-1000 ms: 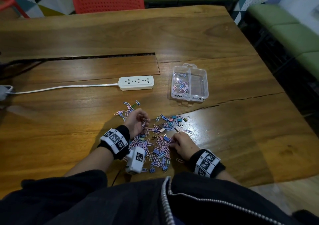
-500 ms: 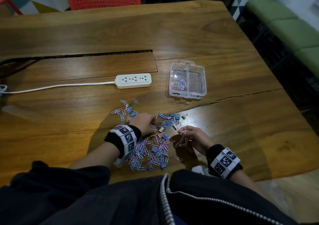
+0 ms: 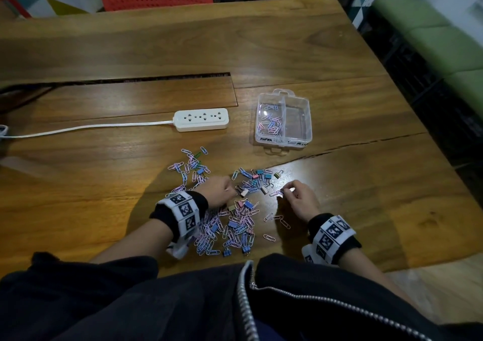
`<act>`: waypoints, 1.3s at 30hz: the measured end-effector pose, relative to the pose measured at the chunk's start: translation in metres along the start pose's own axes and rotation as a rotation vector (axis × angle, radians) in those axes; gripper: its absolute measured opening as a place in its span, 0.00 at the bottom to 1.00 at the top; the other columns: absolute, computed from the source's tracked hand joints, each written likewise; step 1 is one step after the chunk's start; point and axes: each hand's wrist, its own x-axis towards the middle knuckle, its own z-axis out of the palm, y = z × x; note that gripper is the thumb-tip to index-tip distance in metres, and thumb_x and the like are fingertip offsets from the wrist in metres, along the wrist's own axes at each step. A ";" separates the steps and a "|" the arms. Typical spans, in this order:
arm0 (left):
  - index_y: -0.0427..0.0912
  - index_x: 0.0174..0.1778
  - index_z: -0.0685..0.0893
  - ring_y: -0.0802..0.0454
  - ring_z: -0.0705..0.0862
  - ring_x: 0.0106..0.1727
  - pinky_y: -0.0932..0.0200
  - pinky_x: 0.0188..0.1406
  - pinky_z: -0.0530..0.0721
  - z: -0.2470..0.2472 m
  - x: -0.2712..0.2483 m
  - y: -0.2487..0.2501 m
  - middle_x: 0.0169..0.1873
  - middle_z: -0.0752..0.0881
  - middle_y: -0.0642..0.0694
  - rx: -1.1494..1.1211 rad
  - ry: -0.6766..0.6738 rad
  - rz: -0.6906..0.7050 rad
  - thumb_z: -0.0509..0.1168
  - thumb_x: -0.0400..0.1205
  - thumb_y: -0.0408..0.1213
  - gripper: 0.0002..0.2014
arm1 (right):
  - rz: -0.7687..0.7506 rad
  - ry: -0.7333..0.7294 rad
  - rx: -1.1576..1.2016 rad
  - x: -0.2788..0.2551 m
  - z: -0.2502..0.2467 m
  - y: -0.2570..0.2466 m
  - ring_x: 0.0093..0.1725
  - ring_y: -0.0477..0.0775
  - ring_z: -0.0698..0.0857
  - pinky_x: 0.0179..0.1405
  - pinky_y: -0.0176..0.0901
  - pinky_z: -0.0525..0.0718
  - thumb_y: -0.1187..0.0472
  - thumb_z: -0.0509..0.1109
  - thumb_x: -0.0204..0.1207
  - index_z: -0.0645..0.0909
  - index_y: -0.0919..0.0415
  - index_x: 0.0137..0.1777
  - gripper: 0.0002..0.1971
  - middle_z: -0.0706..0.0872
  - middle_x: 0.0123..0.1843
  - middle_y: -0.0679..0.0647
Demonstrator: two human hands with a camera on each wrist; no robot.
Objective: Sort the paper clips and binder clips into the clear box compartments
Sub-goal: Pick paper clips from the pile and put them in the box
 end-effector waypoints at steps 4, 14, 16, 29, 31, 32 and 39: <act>0.42 0.29 0.68 0.61 0.67 0.15 0.71 0.12 0.64 -0.006 -0.003 -0.001 0.22 0.72 0.49 -0.951 -0.103 -0.091 0.48 0.81 0.28 0.14 | -0.015 -0.065 -0.124 0.000 0.001 -0.007 0.53 0.51 0.74 0.56 0.46 0.77 0.55 0.71 0.73 0.78 0.58 0.55 0.13 0.74 0.50 0.50; 0.46 0.42 0.77 0.54 0.78 0.40 0.61 0.39 0.76 0.017 -0.007 0.036 0.41 0.79 0.50 -0.111 -0.030 0.108 0.65 0.78 0.47 0.09 | -0.035 -0.105 -0.115 -0.009 0.005 -0.018 0.41 0.48 0.76 0.39 0.35 0.71 0.63 0.63 0.79 0.74 0.60 0.43 0.04 0.76 0.44 0.52; 0.44 0.54 0.77 0.50 0.80 0.52 0.58 0.48 0.77 0.024 -0.008 0.039 0.52 0.80 0.48 0.236 0.024 0.184 0.66 0.76 0.52 0.18 | 0.037 -0.146 0.168 -0.014 -0.002 -0.015 0.35 0.44 0.76 0.31 0.33 0.72 0.64 0.63 0.79 0.73 0.59 0.40 0.06 0.78 0.38 0.51; 0.38 0.50 0.78 0.47 0.82 0.51 0.52 0.49 0.85 0.033 -0.002 0.040 0.52 0.82 0.43 0.537 -0.061 0.246 0.54 0.84 0.49 0.17 | 0.265 -0.279 0.822 -0.028 -0.019 0.001 0.30 0.48 0.77 0.32 0.35 0.76 0.79 0.59 0.75 0.75 0.60 0.41 0.13 0.81 0.37 0.56; 0.42 0.42 0.74 0.48 0.79 0.43 0.56 0.43 0.81 0.029 -0.002 0.039 0.44 0.80 0.44 0.359 -0.051 0.225 0.53 0.84 0.46 0.12 | 0.265 -0.279 0.783 -0.030 -0.016 -0.001 0.33 0.48 0.74 0.35 0.37 0.74 0.80 0.54 0.75 0.76 0.61 0.41 0.16 0.81 0.40 0.55; 0.44 0.37 0.71 0.50 0.75 0.39 0.59 0.39 0.77 0.027 -0.001 0.039 0.38 0.78 0.47 0.197 -0.051 0.200 0.54 0.84 0.44 0.12 | 0.255 -0.275 0.721 -0.031 -0.015 -0.002 0.33 0.48 0.73 0.34 0.37 0.72 0.80 0.52 0.75 0.76 0.61 0.39 0.16 0.81 0.39 0.54; 0.42 0.27 0.68 0.61 0.65 0.13 0.75 0.10 0.62 0.006 -0.007 0.031 0.16 0.73 0.54 -1.149 -0.355 0.027 0.54 0.64 0.33 0.01 | -0.048 -0.208 -0.055 -0.038 0.004 0.003 0.43 0.48 0.75 0.38 0.34 0.70 0.62 0.70 0.74 0.73 0.54 0.41 0.08 0.76 0.42 0.48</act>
